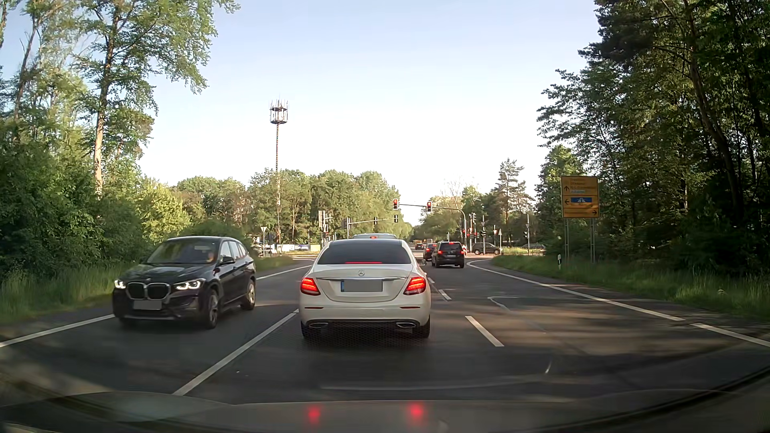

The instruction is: Follow the waypoints while adhering to traffic rules and regulations

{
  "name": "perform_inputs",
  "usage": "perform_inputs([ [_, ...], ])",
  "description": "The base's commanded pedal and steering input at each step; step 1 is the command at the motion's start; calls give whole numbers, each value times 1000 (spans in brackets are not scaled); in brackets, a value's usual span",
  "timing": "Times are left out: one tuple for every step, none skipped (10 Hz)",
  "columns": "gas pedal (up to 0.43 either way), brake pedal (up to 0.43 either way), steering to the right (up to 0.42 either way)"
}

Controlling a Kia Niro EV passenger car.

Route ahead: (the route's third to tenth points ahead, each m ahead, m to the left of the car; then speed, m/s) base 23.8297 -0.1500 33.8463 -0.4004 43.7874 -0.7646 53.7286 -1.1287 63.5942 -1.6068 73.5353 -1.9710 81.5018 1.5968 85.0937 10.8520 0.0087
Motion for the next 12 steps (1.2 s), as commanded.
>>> perform_inputs([
  [0,0,-4],
  [0,0,-4],
  [0,0,-4],
  [0,6,-4],
  [0,0,-5],
  [0,6,-5],
  [0,0,-4],
  [0,0,-4],
  [0,0,-4],
  [0,0,-4],
  [0,0,-4],
  [0,0,-4],
])
